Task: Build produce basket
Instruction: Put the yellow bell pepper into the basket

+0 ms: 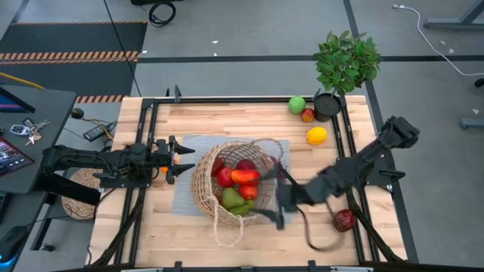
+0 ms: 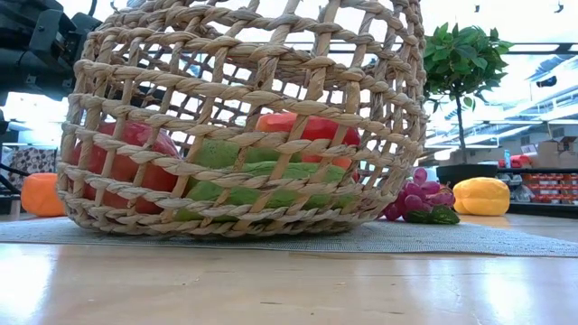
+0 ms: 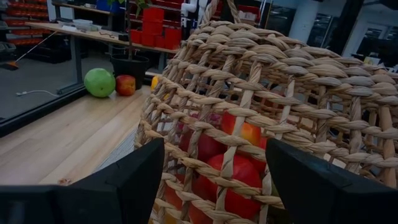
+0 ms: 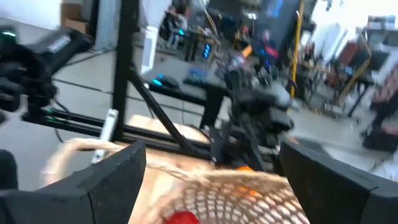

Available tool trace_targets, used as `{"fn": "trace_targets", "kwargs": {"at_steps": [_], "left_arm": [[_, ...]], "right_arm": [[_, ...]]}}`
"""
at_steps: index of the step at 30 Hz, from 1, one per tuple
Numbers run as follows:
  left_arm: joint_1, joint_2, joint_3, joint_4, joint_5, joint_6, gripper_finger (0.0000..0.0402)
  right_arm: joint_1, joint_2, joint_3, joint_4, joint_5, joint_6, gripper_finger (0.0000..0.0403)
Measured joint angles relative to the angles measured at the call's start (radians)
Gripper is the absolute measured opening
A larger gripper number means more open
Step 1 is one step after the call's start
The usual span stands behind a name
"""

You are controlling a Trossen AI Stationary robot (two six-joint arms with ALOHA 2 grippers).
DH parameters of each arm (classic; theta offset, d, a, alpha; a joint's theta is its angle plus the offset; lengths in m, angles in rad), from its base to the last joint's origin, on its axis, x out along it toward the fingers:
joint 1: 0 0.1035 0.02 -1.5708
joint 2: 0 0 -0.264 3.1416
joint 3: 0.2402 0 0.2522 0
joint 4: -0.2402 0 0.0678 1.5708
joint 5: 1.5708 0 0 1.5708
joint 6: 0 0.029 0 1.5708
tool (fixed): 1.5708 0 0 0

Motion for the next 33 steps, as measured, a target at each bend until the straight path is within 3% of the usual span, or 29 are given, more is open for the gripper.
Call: {"fn": "trace_targets", "kwargs": {"at_steps": [7,17,26,33], "left_arm": [[0.000,0.000,0.000,0.000,0.000,0.000,0.0286],[0.000,0.000,0.000,0.000,0.000,0.000,0.0286],[0.000,0.000,0.000,0.000,0.000,0.000,0.0286],[0.000,0.000,0.000,0.000,0.000,0.000,0.0286]], "right_arm": [[0.120,0.000,0.000,0.086,0.123,-0.131,0.0372],[0.130,0.001,0.000,0.095,0.175,-0.141,0.0372],[0.173,-0.005,0.000,-0.045,0.279,-0.144,0.0372],[0.193,-0.014,0.000,-0.138,0.219,-0.047,0.0372]]}}
